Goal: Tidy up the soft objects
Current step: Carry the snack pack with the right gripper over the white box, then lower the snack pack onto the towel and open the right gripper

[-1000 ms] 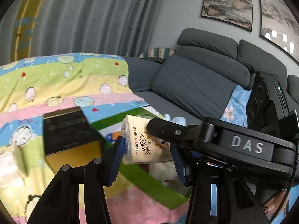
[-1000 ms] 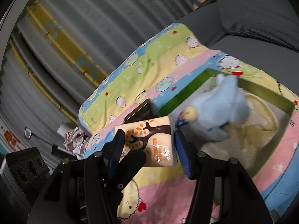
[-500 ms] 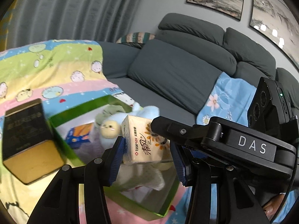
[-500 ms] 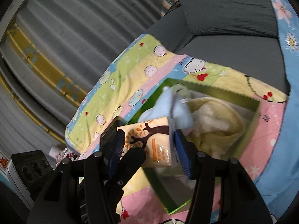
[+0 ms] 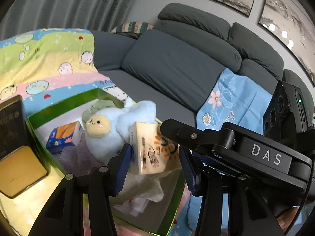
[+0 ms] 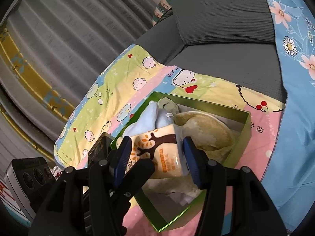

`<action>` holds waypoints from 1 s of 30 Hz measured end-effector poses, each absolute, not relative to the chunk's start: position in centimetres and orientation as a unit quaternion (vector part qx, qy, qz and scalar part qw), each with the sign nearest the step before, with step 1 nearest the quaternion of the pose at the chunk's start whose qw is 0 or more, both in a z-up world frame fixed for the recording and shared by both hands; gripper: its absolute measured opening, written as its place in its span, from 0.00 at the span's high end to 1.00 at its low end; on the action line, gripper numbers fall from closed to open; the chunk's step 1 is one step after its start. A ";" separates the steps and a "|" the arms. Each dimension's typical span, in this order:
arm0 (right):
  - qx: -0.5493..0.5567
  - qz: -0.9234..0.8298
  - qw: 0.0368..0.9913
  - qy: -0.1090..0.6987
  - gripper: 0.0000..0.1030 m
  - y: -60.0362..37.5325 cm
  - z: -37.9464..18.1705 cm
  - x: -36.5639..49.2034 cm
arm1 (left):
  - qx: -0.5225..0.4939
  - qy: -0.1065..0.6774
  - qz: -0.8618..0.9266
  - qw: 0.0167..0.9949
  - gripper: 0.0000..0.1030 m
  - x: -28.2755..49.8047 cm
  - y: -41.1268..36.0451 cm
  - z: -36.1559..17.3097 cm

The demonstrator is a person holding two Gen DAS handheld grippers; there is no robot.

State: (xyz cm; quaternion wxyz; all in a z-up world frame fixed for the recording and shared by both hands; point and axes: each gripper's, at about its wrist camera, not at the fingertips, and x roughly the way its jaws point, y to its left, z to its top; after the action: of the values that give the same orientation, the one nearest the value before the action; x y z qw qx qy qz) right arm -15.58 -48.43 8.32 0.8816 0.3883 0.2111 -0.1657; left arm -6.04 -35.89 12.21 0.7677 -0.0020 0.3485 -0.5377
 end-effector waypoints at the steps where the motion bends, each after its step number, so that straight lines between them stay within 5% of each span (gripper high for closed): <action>1: 0.388 -0.169 0.880 0.214 0.47 -48.4 8.2 -15.5 | -0.003 0.354 -0.538 0.765 0.52 -5.9 -36.0 12.0; 30: 0.387 -0.201 0.856 0.276 0.47 -49.0 6.0 -13.7 | 0.014 0.432 -0.491 0.757 0.52 -4.7 -37.3 9.0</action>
State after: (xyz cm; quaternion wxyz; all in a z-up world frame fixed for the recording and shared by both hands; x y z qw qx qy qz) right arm -13.69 -48.96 5.98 0.8565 0.3874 0.2758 -0.2008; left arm -4.68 -37.27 9.02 0.7569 0.0141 0.4315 -0.4906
